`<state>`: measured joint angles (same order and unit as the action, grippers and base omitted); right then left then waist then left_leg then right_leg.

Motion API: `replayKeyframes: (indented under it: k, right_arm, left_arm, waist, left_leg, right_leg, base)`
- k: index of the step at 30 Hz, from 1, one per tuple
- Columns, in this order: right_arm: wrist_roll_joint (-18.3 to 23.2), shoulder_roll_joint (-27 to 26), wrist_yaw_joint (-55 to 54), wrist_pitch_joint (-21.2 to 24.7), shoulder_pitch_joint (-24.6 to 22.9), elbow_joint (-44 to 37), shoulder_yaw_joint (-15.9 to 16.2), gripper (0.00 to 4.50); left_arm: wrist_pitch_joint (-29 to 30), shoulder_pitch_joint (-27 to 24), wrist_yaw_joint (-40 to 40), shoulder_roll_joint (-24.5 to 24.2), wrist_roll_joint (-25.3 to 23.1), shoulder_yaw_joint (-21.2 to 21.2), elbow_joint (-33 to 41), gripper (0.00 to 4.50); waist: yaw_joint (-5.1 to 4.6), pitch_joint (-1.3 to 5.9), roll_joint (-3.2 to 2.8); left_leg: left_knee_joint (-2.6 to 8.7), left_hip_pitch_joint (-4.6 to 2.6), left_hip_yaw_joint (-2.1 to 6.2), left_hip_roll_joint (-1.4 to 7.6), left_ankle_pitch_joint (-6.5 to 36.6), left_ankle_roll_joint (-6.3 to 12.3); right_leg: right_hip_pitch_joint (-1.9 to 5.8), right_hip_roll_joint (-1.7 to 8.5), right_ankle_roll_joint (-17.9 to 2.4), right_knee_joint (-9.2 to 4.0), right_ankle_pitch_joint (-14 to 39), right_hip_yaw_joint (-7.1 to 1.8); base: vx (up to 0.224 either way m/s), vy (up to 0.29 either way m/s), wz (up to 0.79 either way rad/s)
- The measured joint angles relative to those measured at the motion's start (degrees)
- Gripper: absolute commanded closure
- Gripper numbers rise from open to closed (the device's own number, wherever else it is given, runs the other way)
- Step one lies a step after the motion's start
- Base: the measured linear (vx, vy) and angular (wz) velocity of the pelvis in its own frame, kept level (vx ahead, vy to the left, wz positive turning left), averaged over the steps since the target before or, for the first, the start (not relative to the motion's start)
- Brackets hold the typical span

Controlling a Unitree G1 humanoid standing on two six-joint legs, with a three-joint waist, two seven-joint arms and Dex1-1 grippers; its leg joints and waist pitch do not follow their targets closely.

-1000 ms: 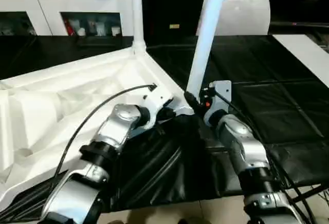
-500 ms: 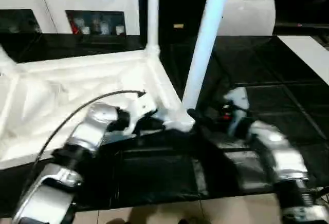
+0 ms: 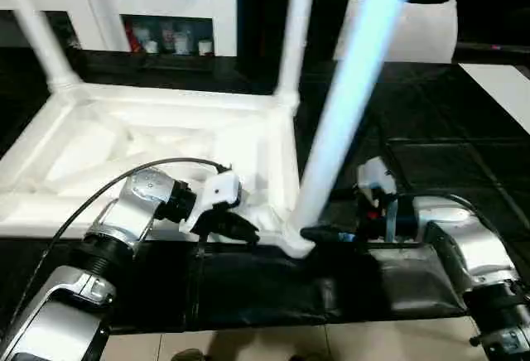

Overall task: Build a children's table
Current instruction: Rotate leg to tighten

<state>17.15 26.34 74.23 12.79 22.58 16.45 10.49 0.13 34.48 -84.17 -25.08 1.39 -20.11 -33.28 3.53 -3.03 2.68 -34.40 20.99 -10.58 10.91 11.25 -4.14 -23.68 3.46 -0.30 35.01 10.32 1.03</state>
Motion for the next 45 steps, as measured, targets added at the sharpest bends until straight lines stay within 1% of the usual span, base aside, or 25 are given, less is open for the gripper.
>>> replayKeyframes:
  k: [1,4,7,8,9,10,14,15,16,20,22,26,27,29,30,32,34,35,37,39,40,41,42,43,45]
  right_arm:
    - [-0.02,0.11,0.21,-0.06,0.13,0.02,0.22,0.65]
    - [-0.04,0.47,2.47,-0.50,0.23,0.39,1.41,0.94]
    - [-0.10,0.48,3.93,-0.59,0.23,0.67,2.00,1.21]
    - [-0.17,0.48,3.95,-0.61,0.25,0.69,2.00,1.21]
    - [-0.32,0.49,4.00,-0.71,0.36,0.73,2.00,1.31]
    - [-0.49,0.49,4.19,-0.75,0.67,1.08,2.03,1.51]
    - [-0.58,0.60,4.94,-0.83,1.48,2.00,2.42,1.65]
    - [-0.58,0.61,5.12,-0.83,1.48,2.00,2.48,1.88]
    - [-0.58,0.61,5.20,-0.83,1.48,2.00,2.52,2.00]
    - [-0.76,0.61,5.24,-0.83,1.48,2.04,2.52,2.19]
    - [-0.79,0.61,5.29,-0.83,1.46,2.04,2.52,2.40]
    - [-0.77,0.64,4.93,-0.73,0.94,1.66,2.23,2.50]
    - [-0.64,0.61,4.63,-0.61,0.16,1.34,1.67,2.50]
    - [-0.62,0.43,3.21,0.46,-0.75,0.33,1.18,2.53]
    - [-0.68,0.13,2.04,0.92,-1.20,0.05,1.07,2.53]
    - [-1.30,-1.66,-2.67,1.33,-2.52,-0.58,-0.34,2.54]
    - [-3.34,-5.57,-12.09,1.73,-2.60,0.11,-2.40,2.55]
    - [-4.01,-7.46,-16.16,1.86,-2.47,0.55,-3.24,2.55]
    - [-4.52,-10.46,-23.45,2.96,-1.73,1.83,-4.98,2.56]
    - [-5.48,-14.47,-31.62,4.70,-0.29,3.63,-7.59,2.56]
    - [-5.92,-15.68,-34.68,5.29,0.47,4.22,-8.14,2.56]
    - [-6.14,-16.61,-37.19,5.77,0.97,4.59,-8.65,2.56]
    - [-6.34,-17.60,-40.01,6.14,1.57,5.07,-9.21,2.57]
    - [-6.67,-19.64,-43.77,6.92,2.44,5.93,-10.53,2.57]
    - [-8.55,-23.17,-52.03,7.08,4.83,7.89,-12.30,2.57]
  left_arm:
    - [-0.09,0.00,-0.10,0.01,-0.01,-0.07,0.00,4.50]
    - [-0.38,0.04,-0.40,-0.10,-0.01,-0.09,0.00,4.50]
    - [-0.52,0.06,-0.50,-0.13,-0.03,-0.10,-0.01,4.50]
    - [-0.54,0.05,-0.52,-0.13,-0.03,-0.10,-0.01,4.50]
    - [-0.57,0.05,-0.55,-0.16,-0.04,-0.11,-0.01,4.50]
    - [-0.63,0.06,-0.58,-0.19,-0.05,-0.12,-0.02,4.50]
    - [-0.70,0.06,-1.06,-0.26,-0.07,-0.29,-0.01,4.50]
    - [-0.81,0.06,-1.28,-0.33,-0.07,-0.35,-0.01,4.50]
    - [-0.95,0.06,-1.31,-0.36,-0.07,-0.38,-0.01,4.50]
    - [-1.12,0.06,-1.64,-0.43,-0.09,-0.62,-0.01,4.50]
    - [-1.22,0.06,-1.63,-0.41,-0.17,-0.64,-0.02,4.50]
    - [-1.21,0.07,-0.97,0.00,-0.35,-0.49,-0.03,4.50]
    - [-1.21,0.06,-0.50,0.14,-0.36,-0.47,-0.05,4.50]
    - [-0.78,0.07,0.71,0.94,-0.64,-0.47,-0.13,4.50]
    - [-0.33,0.08,1.42,1.16,-0.88,-0.41,-0.27,4.50]
    - [1.74,0.10,4.59,2.52,-1.16,0.73,-1.14,4.50]
    - [4.72,0.32,10.79,3.90,-1.92,2.73,-1.92,4.50]
    - [5.93,0.57,13.12,4.58,-2.35,3.49,-2.31,4.50]
    - [8.51,1.25,17.90,6.63,-2.86,4.22,-2.93,4.50]
    - [11.71,2.06,24.32,9.58,-3.49,5.11,-3.56,4.50]
    - [12.94,2.47,26.51,10.58,-3.53,5.37,-3.85,4.50]
    - [13.88,2.74,28.34,11.52,-3.56,5.70,-4.07,4.50]
    - [14.94,3.08,30.47,12.52,-3.65,5.82,-4.18,4.50]
    - [15.87,3.43,33.31,13.91,-4.04,6.52,-4.65,4.50]
    - [17.44,4.61,38.95,16.95,-5.15,7.77,-5.86,4.50]
  waist:
    - [0.06,0.01,0.04]
    - [0.10,0.01,0.19]
    - [0.09,0.00,0.20]
    - [0.10,0.00,0.20]
    - [0.10,0.00,0.21]
    - [0.08,0.01,0.21]
    - [0.19,0.01,0.24]
    - [0.24,0.01,0.24]
    - [0.25,0.01,0.24]
    - [0.40,0.01,0.24]
    - [0.47,0.01,0.24]
    - [0.77,0.02,0.23]
    - [1.10,0.02,0.24]
    - [1.38,0.02,0.21]
    - [1.38,0.03,0.21]
    - [1.35,0.03,0.19]
    - [0.31,0.04,0.18]
    - [-0.38,0.04,0.17]
    - [-1.70,0.03,0.13]
    - [-2.59,0.01,0.00]
    - [-3.03,-0.01,-0.11]
    - [-3.35,0.00,-0.18]
    - [-3.54,-0.01,-0.22]
    - [-3.69,-0.01,-0.24]
    - [-4.07,-0.06,-0.31]
  left_leg:
    - [0.00,0.00,0.00,0.00,0.00,0.00]
    - [0.00,0.00,0.00,0.02,0.00,0.00]
    - [0.01,0.01,0.00,0.03,0.00,0.00]
    - [0.01,0.01,0.00,0.03,0.00,0.00]
    - [0.01,0.00,0.00,0.03,0.00,0.00]
    - [0.00,0.00,0.00,0.04,0.00,0.00]
    - [0.00,0.00,0.00,0.04,0.00,0.00]
    - [0.00,0.01,0.00,0.04,0.00,0.00]
    - [0.00,0.00,0.00,0.04,0.00,0.00]
    - [-0.02,-0.01,0.00,0.04,0.00,0.00]
    - [-0.03,-0.01,0.01,0.04,0.00,0.00]
    - [-0.02,-0.04,0.00,0.04,0.00,0.00]
    - [-0.03,-0.12,0.01,0.04,0.00,0.00]
    - [-0.02,-0.29,0.00,0.04,0.00,-0.01]
    - [-0.02,-0.55,-0.01,0.04,0.00,-0.01]
    - [0.00,-0.97,-0.01,0.01,0.01,-0.02]
    - [0.00,-1.03,0.02,-0.01,0.01,-0.03]
    - [-0.02,-1.00,0.02,-0.04,0.01,-0.03]
    - [-0.04,-0.92,0.04,-0.12,0.00,-0.02]
    - [-0.02,-0.84,0.14,-0.13,0.01,-0.02]
    - [-0.01,-0.74,0.22,-0.14,0.01,-0.01]
    - [0.03,-0.63,0.36,-0.20,0.01,-0.01]
    - [0.03,-0.55,0.42,-0.21,0.00,0.00]
    - [0.05,-0.55,0.43,-0.21,0.00,0.00]
    - [0.06,-0.38,0.43,-0.32,-0.01,0.02]
  right_leg:
    - [0.01,0.00,0.00,0.00,0.00,0.00]
    - [0.01,-0.01,0.00,0.01,0.00,0.02]
    - [0.00,-0.01,0.00,0.02,0.00,0.04]
    - [0.00,-0.01,0.00,0.02,0.00,0.04]
    - [0.00,-0.01,0.00,0.02,0.00,0.04]
    - [0.00,-0.01,0.00,0.02,0.00,0.04]
    - [0.00,-0.01,0.00,0.03,0.00,0.06]
    - [0.00,-0.01,0.00,0.03,0.00,0.06]
    - [0.01,-0.01,0.00,0.03,0.00,0.06]
    - [0.02,-0.01,0.00,0.04,0.00,0.06]
    - [0.02,-0.01,0.00,0.04,0.00,0.06]
    - [0.05,-0.01,0.00,0.04,0.00,0.06]
    - [0.15,-0.01,0.00,0.04,0.00,0.06]
    - [0.30,0.00,0.00,0.02,0.00,0.06]
    - [0.51,0.00,0.00,0.03,0.00,0.05]
    - [0.87,0.02,0.34,0.00,0.21,0.02]
    - [0.85,0.01,0.41,-0.05,0.25,0.02]
    - [0.77,0.02,0.43,-0.07,0.26,0.01]
    - [0.66,0.08,0.46,-0.27,0.28,0.03]
    - [0.65,0.08,0.46,-0.67,0.28,0.17]
    - [0.62,0.09,0.46,-0.94,0.28,0.30]
    - [0.62,0.19,0.46,-1.19,0.28,0.52]
    - [0.60,0.43,0.45,-1.37,0.27,0.94]
    - [0.63,0.71,0.45,-1.50,0.27,1.34]
    - [0.53,0.93,0.44,-1.71,0.27,1.56]
  base:
    - [0.000,0.000,0.00]
    - [0.000,0.000,0.00]
    - [0.000,0.000,0.00]
    - [0.000,0.000,0.00]
    - [0.000,0.000,0.00]
    - [0.000,0.000,0.00]
    - [0.000,0.000,0.00]
    - [0.000,0.000,0.00]
    - [0.000,0.000,0.00]
    - [0.000,0.000,0.00]
    - [0.000,0.000,0.00]
    - [0.000,0.000,0.00]
    - [0.000,0.000,0.00]
    - [0.000,0.000,0.00]
    - [0.000,0.000,0.00]
    - [0.000,0.000,0.00]
    - [-0.030,0.001,-0.03]
    - [-0.065,0.009,-0.07]
    - [-0.061,0.014,-0.07]
    - [0.000,0.000,0.00]
    - [0.000,0.000,0.00]
    - [0.000,0.000,0.00]
    - [0.000,0.000,0.00]
    - [0.000,0.000,0.00]
    - [0.000,0.000,0.00]
